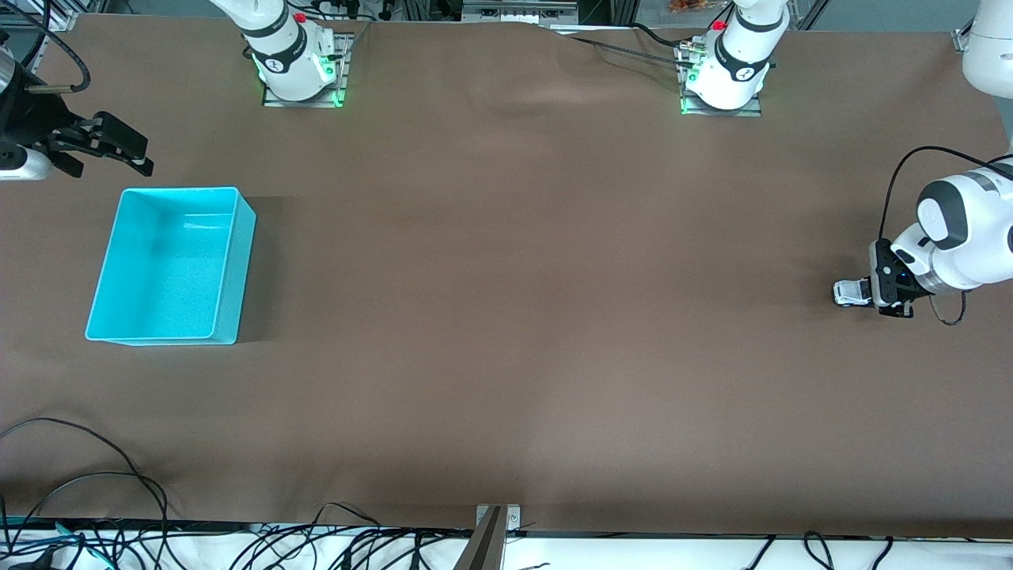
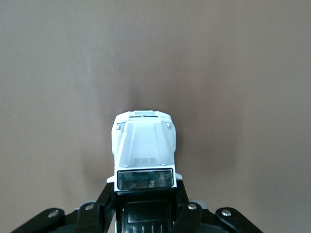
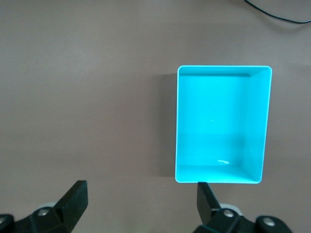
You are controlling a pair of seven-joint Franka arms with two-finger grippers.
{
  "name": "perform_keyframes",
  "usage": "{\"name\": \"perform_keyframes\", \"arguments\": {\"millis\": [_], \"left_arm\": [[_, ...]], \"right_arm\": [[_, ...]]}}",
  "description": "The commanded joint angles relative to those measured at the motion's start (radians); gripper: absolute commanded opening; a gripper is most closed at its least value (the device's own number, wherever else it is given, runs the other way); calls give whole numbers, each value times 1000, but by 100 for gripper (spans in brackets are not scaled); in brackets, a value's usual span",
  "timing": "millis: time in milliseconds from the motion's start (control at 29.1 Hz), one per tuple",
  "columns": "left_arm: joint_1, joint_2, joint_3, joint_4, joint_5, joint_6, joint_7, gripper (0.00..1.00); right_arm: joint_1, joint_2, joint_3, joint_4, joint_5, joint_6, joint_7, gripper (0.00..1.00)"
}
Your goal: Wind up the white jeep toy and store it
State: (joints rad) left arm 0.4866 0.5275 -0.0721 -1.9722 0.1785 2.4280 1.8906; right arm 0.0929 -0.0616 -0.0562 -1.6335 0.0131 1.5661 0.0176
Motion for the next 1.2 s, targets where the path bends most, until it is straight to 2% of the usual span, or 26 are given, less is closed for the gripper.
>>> {"name": "perform_keyframes", "arguments": {"millis": [0,378,412,446,481,515,549,790,1064,1167], "left_arm": [[27,49,-5,33,48,3,13,0],[32,52,-5,35,48,3,15,0],[32,52,-5,35,47,3,15,12],[32,52,-6,36,47,3,15,34],[33,51,-6,39,39,3,13,59],[33,49,-6,45,36,0,13,95],[38,46,-6,50,36,-7,13,100],[33,35,-15,117,33,-119,13,100],[30,-3,-43,176,33,-254,-5,100],[29,-18,-47,196,33,-300,-33,100]], "right_arm": [[-7,0,-4,1,7,-3,1,100],[-7,19,-4,0,5,0,4,100],[-7,19,-4,0,5,0,4,100],[-7,19,-4,0,5,0,5,100],[-7,19,-4,0,5,0,5,100],[-7,19,-2,0,5,0,7,100],[-7,20,-2,0,5,2,7,100],[-9,17,-1,-11,5,12,12,100],[-22,-55,3,-149,5,112,1,100],[-25,-58,7,-163,4,123,-1,100]]}}
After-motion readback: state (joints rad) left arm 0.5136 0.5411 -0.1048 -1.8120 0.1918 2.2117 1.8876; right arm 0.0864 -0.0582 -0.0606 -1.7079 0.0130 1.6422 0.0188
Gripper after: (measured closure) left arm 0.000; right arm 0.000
